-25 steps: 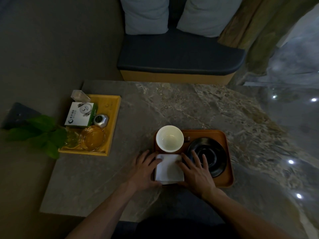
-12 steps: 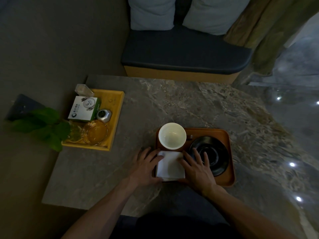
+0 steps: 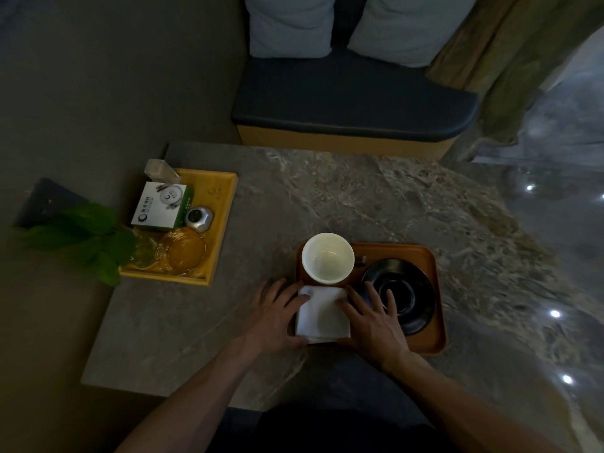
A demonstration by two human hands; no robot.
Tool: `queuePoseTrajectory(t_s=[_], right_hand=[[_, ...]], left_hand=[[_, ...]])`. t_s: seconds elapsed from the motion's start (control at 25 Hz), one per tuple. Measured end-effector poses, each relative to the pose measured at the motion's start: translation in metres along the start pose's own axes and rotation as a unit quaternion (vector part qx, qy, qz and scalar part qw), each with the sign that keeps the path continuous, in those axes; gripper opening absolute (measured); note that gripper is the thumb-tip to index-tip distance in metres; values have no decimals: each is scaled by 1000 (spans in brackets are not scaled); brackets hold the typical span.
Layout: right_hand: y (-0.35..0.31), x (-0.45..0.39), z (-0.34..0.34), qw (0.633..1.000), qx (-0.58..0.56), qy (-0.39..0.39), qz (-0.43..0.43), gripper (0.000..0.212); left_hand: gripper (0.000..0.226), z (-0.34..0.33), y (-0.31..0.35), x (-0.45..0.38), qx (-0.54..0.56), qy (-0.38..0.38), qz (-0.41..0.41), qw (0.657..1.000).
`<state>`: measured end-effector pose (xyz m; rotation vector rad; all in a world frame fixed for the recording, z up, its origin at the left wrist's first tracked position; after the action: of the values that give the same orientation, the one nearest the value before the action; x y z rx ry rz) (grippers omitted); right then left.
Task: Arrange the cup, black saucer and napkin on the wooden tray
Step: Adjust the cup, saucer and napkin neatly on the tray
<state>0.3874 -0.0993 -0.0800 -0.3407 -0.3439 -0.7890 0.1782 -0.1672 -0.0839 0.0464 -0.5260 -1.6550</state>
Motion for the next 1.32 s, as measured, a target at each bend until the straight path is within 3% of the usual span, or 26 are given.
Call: queuePoseTrajectory(t_s=[0.16, 0.36, 0.92, 1.32], right_hand=[[1, 1, 2, 1000, -1, -6, 4, 90], [0, -4, 0, 999, 20, -30, 13, 104], [-2, 1, 1, 1000, 18, -16, 11, 92], [-4, 7, -1, 1000, 22, -12, -3, 88]], left_hand=[[97, 3, 1, -1, -15, 0, -23, 1000], [102, -6, 0, -7, -34, -55, -6, 998], [96, -6, 4, -3, 5, -1, -33, 999], [95, -8, 4, -1, 19, -13, -15, 1000]])
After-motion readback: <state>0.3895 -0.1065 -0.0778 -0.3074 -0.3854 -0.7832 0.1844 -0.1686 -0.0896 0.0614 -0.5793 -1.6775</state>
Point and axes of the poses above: each hand's wrist, its own x-axis away from the middle knuckle, its own z-axis out of the back of the hand, y = z × x, the point moved 4 cm from there along -x, towards the middle knuckle, and after that the axes turned 2 degrees about x, right-handed, at the moved point
